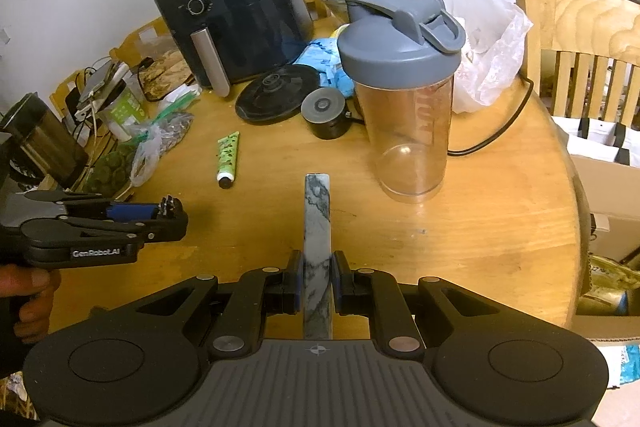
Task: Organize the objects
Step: 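Carry the black plug and marbled bar over the cardboard box with both grippers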
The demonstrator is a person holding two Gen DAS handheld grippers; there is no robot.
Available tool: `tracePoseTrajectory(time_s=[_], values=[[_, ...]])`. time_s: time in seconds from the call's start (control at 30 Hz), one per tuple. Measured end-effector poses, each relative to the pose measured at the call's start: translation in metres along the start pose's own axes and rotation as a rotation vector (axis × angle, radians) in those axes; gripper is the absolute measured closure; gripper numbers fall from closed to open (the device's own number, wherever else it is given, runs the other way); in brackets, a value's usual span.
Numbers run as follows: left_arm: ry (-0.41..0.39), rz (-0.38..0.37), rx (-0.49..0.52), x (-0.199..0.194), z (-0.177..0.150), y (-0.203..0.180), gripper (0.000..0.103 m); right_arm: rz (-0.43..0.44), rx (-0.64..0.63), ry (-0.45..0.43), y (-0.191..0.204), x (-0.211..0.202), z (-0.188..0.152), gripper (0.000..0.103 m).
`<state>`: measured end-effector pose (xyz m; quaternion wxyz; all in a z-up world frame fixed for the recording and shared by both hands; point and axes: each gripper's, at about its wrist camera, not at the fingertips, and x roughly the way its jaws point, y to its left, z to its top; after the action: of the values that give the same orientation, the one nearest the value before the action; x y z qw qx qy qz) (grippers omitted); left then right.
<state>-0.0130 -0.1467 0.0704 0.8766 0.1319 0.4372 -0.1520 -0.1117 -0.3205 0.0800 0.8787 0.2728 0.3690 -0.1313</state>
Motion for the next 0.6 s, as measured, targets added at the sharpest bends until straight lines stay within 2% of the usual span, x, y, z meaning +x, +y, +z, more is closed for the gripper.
tracePoseTrajectory(time_s=[0.6], values=[[-0.025, -0.048, -0.032, -0.049, -0.015, -0.004, 0.063, 0.061, -0.030, -0.006, 0.008, -0.013, -0.002, 0.086]])
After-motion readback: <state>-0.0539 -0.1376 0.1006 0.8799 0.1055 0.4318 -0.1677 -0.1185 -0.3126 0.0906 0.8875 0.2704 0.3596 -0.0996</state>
